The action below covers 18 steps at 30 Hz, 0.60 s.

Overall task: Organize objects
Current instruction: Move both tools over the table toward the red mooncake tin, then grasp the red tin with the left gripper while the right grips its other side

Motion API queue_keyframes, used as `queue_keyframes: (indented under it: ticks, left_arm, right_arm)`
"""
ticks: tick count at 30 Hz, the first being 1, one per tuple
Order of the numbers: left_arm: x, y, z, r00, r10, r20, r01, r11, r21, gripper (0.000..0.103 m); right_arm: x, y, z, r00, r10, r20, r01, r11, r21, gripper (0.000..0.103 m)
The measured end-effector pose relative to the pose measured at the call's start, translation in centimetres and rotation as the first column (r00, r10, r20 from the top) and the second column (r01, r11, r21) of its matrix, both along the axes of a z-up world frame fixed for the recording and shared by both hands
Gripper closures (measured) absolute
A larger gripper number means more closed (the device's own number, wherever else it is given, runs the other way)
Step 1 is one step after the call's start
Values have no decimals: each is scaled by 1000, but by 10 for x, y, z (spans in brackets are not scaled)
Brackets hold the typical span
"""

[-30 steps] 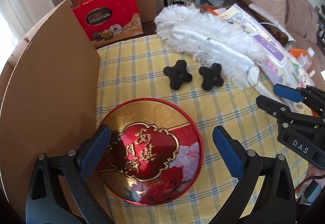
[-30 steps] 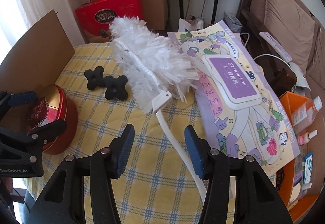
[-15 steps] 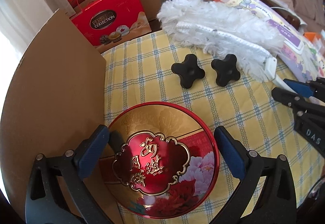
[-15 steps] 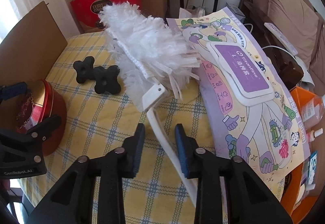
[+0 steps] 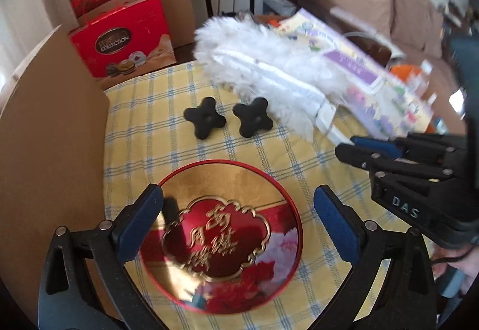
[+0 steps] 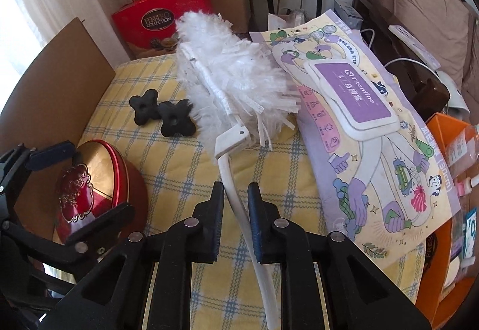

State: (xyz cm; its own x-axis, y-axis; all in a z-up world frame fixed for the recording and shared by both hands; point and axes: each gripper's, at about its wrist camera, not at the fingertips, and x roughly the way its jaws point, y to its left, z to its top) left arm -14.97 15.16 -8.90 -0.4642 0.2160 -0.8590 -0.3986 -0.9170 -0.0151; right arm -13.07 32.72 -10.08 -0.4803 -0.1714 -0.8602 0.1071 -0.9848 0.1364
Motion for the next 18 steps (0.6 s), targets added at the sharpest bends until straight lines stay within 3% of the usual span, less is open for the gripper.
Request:
queue_keyframes:
  ticks: [6, 12, 18]
  left_arm:
    - [25, -23, 6, 999, 27, -31, -25, 997, 67, 0]
    - [54, -30, -5, 990, 67, -121, -55, 993, 100, 0]
    - [58, -28, -15, 979, 111, -170, -103, 993, 55, 0]
  right_arm:
    - [5, 2, -4, 1000, -14, 15, 14, 1000, -2, 82]
    - [6, 3, -5, 1000, -16, 2, 16, 1000, 9, 80]
    - [5, 1, -4, 1000, -23, -18, 23, 999, 32, 61]
